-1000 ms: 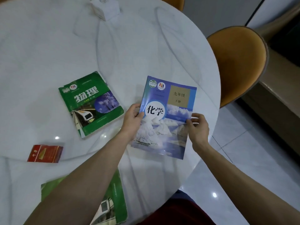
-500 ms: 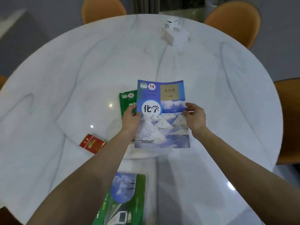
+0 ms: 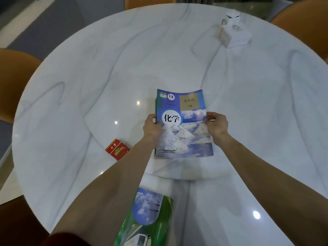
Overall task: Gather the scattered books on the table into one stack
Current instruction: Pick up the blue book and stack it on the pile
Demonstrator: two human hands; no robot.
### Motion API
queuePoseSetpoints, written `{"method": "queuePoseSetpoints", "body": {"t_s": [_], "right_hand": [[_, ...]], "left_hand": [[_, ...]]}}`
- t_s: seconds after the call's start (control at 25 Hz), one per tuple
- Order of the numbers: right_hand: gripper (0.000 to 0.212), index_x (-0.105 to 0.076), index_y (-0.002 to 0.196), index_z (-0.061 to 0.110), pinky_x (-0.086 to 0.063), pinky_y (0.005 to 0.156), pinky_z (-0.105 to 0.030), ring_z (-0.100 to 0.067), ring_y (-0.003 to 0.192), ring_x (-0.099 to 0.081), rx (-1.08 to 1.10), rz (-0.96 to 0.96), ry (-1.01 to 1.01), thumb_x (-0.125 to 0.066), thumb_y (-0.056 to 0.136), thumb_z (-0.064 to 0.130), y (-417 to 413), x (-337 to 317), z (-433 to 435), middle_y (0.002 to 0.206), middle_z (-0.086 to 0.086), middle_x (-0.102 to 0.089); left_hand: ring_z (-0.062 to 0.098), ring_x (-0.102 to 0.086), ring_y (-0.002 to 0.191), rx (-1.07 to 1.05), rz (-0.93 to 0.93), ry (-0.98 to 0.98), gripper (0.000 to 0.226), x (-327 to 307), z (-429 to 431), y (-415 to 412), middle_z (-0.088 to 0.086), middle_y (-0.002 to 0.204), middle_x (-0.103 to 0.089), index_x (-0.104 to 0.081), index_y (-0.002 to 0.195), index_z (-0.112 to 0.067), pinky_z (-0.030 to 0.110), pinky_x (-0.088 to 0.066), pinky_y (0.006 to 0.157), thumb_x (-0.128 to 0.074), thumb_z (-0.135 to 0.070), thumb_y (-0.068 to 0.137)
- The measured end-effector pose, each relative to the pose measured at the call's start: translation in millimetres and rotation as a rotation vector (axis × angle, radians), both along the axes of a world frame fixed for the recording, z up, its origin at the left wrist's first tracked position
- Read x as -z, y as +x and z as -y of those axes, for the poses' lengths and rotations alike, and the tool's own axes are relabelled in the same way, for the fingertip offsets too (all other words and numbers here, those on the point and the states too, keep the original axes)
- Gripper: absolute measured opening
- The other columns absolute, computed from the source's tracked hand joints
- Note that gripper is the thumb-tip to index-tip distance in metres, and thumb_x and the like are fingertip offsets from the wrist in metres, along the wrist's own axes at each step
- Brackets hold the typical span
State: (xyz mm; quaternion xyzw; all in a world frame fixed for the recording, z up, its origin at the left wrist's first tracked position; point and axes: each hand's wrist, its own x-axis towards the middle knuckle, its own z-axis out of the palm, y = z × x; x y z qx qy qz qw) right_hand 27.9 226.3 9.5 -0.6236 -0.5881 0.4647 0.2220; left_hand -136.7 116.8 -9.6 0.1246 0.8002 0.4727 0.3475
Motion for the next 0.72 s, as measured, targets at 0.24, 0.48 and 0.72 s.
{"method": "queuePoseSetpoints", "body": {"t_s": [0.24,0.48,0.72], "right_hand": [[0.031,-0.063,0.121,0.004,-0.048,0.102,-0.034,-0.030,0.113,-0.061,-0.059,0.093,0.013,-0.052,0.092,0.004,-6.6,17.9,-3.2,0.124,-0.015,-0.065],[0.031,-0.065,0.114,-0.003,-0.049,0.095,-0.036,-0.035,0.108,-0.062,-0.124,0.211,0.094,-0.045,0.091,-0.002,-13.1,23.6,-4.4,0.117,-0.022,-0.067],[0.030,-0.063,0.116,-0.006,-0.043,0.102,-0.031,-0.035,0.114,-0.059,-0.079,0.211,0.082,-0.047,0.090,-0.002,-13.4,26.5,-5.0,0.120,-0.023,-0.066]], "left_hand": [[0.034,-0.062,0.089,0.106,-0.219,-0.103,0.029,10.2,-0.9,-3.5,0.022,0.112,-0.066,-0.057,0.121,-0.004,0.036,-0.049,0.076,-0.048,-0.007,0.094],[0.036,-0.062,0.097,0.297,-0.421,-0.343,0.026,23.0,0.5,-21.1,0.023,0.113,-0.059,-0.064,0.114,0.000,0.038,-0.052,0.084,-0.051,-0.008,0.094],[0.024,-0.048,0.076,0.343,-0.471,-0.336,0.022,28.9,-0.7,-21.0,0.015,0.089,-0.049,-0.065,0.100,0.007,0.036,-0.050,0.079,-0.050,-0.008,0.094]]}}
